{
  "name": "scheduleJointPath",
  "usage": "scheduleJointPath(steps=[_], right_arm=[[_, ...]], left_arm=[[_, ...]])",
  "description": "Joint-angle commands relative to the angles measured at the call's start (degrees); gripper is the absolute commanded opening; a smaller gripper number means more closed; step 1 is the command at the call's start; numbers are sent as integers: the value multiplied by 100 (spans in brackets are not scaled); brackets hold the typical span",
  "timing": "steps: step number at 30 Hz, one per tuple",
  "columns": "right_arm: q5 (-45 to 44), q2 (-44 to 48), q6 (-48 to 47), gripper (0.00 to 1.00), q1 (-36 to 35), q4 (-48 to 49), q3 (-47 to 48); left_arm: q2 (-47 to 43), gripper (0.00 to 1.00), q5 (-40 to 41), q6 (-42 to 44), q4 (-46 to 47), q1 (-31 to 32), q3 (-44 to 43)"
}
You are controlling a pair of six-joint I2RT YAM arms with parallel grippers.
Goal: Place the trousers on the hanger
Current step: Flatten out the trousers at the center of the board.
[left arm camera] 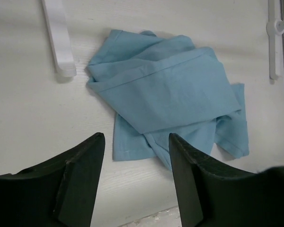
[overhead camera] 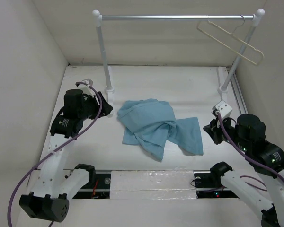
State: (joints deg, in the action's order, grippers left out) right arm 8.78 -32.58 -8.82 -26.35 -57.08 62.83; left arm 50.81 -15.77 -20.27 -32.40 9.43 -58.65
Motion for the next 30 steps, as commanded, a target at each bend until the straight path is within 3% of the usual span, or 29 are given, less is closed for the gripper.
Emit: scheduleJointPath(steps=[1,2,4,5,6,7,8,9,10,11,13,14,15,16,17,19,20,23,25,30], right_arm=[[-78,15,-85,9,-63,118,54],[-78,-116,-172,19,-63,283,2],[-60,-196,-190,22,-63,363,-33],[9,-275,-225,33,-63,460,-86],[45,-467,-243,38,-63,644,-113],[63,-538,-243,42,-63,750,-156],[80,-609,-243,52,-63,873,-192],[98,-766,-252,56,-63,1109,-288],[124,-846,-252,58,-63,1216,-341],[142,-916,-261,61,-63,1391,-385],[151,-1118,-261,66,-2,1471,-420],[159,-1154,-243,68,-2,1533,-438],[212,-1172,-234,69,59,1629,-499],[264,-1172,-243,71,121,1743,-734],[526,-1189,-252,75,121,2049,-902],[800,-1268,-252,78,183,2279,-1297],[993,-1364,-269,80,183,2515,-1404],[1126,-1593,-217,81,235,3042,-1694],[1109,-1847,-217,81,235,3290,-1782],[1293,-3085,-278,76,288,3914,-1774]], left_arm=[[61,54,-251,-310,506,32,-260],[252,48,-721,-589,1099,32,-417],[402,40,-813,-705,1218,32,-567],[847,32,-1144,-793,1375,32,-969],[1104,16,-1287,-968,1490,32,-1147],[1316,13,-1280,-1013,1543,276,-1383],[1805,13,-183,-935,1205,687,-2117],[2132,13,724,-578,914,1222,-2585],[2483,15,1455,-461,554,2272,-3077],[3305,16,2872,-417,-241,2648,-4056],[3864,23,3683,-696,-844,3028,-4749],[3936,27,4295,-863,-1021,3264,-4595],[3798,39,4536,-1108,-996,3328,-4280],[3596,41,4521,-1615,-857,3328,-3807],[2985,43,4147,-1794,-229,3381,-2532],[2270,50,3846,-2546,398,3434,-1234],[1588,51,3566,-2778,845,3434,-149],[654,61,3214,-3393,1279,3434,1237],[501,66,3037,-3553,1315,3372,1766],[746,66,2342,-3913,2465,3372,2612]])
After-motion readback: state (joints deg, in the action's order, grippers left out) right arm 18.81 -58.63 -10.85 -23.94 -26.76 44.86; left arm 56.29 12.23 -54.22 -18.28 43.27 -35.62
